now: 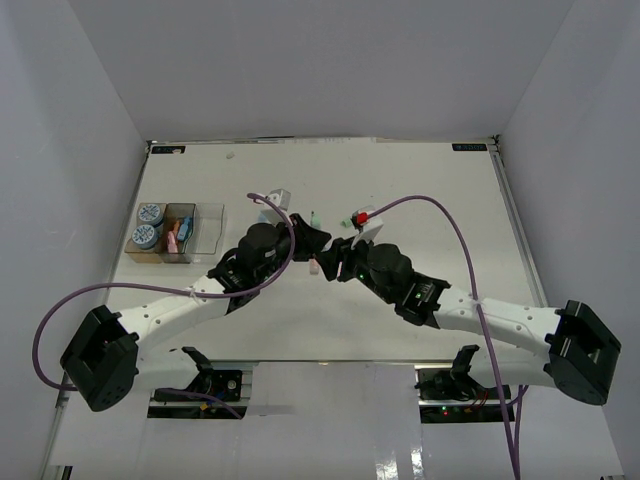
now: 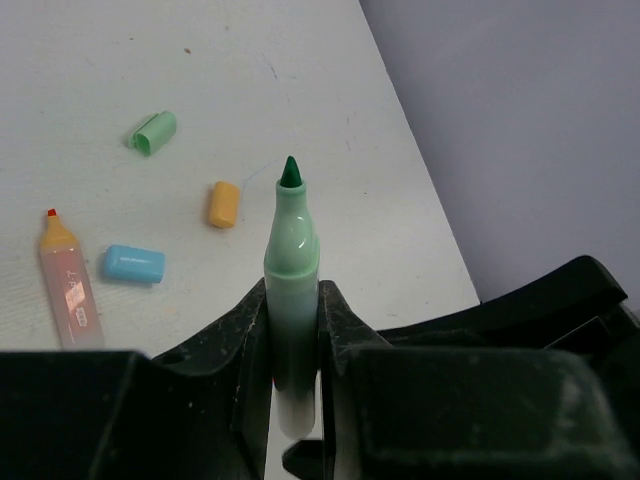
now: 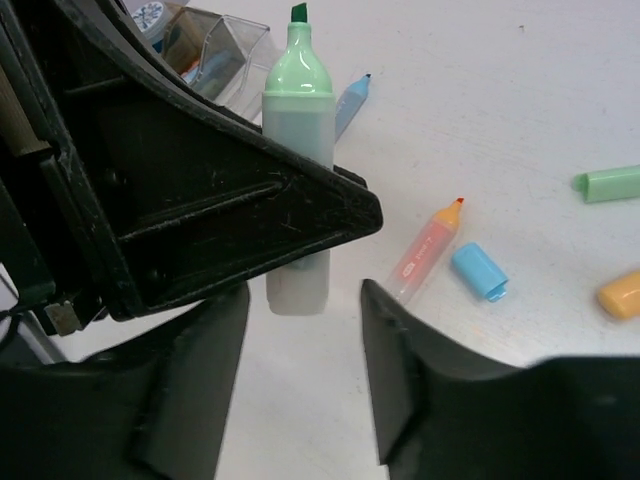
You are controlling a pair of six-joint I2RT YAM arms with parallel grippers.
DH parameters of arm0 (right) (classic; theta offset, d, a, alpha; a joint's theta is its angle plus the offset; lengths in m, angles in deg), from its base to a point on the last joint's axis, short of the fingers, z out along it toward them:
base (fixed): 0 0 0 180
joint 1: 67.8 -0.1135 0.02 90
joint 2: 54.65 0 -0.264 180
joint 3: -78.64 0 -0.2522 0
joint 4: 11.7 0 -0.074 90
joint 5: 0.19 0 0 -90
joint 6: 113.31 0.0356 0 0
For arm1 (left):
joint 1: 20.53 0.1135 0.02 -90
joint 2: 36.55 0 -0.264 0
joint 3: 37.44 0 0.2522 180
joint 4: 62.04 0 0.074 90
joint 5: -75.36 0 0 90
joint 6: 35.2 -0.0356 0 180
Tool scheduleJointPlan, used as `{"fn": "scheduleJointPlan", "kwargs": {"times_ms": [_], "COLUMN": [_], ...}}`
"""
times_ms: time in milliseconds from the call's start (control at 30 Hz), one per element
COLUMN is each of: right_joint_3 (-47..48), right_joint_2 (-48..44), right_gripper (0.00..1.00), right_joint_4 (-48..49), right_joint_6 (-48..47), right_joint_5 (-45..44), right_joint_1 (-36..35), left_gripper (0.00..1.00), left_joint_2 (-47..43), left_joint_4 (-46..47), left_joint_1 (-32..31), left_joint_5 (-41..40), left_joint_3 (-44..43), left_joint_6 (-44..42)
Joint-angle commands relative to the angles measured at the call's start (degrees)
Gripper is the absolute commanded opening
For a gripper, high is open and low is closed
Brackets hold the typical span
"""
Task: Sort the stationery into containers
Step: Pick up the pen cap from the center of the board.
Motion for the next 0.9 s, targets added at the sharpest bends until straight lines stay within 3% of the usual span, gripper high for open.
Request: {"fn": "scheduleJointPlan", "kwargs": {"times_ms": [0, 67, 133, 233, 300, 500, 700, 867], "right_joint_3": [-0.4, -1.1, -1.5, -0.8, 0.2, 11.3, 26.8, 34.9], "right_joint_2": [-2.7, -4.1, -5.6, -7.1, -7.2, 2.6, 19.0, 29.0], "right_gripper": [0.58, 0.73, 0.80, 0.98, 0.90, 0.90, 0.93, 1.00], "right_joint_4": [1.8, -0.2, -2.0, -8.0, -12.6, -26.7, -34.6, -37.3], "right_joint_6": [0.2, -0.2, -0.6, -0.3, 0.0, 0.3, -0.9, 0.5], "right_joint_5": [-3.0, -4.3, -5.5, -6.8, -7.1, 1.5, 2.5, 1.0], "right_joint_1": [-0.3, -0.3, 0.0, 1.9, 5.1, 18.7, 22.7, 24.3], "left_gripper": [0.09, 0.05, 0.04, 0.01, 0.00, 0.00, 0.00, 0.00], "left_joint_2": [-1.3, -2.0, -2.8, -3.6, -3.7, -2.1, -1.4, -3.8], "left_joint_4": [-1.2, -2.9, -5.2, -8.8, -11.2, -23.0, -32.4, -31.7], "left_joint_1": [0.1, 1.5, 4.4, 10.5, 13.6, 18.4, 19.0, 19.0], "left_joint_5": [-1.2, -0.7, 0.4, 7.4, 12.7, 18.7, 25.0, 26.1], "left_joint_3": [-1.1, -1.3, -1.4, -2.1, -2.7, -7.8, -9.8, -6.3], "left_joint_6": [-3.9, -6.0, -8.6, -12.5, -15.1, -30.3, -40.5, -42.3]}}
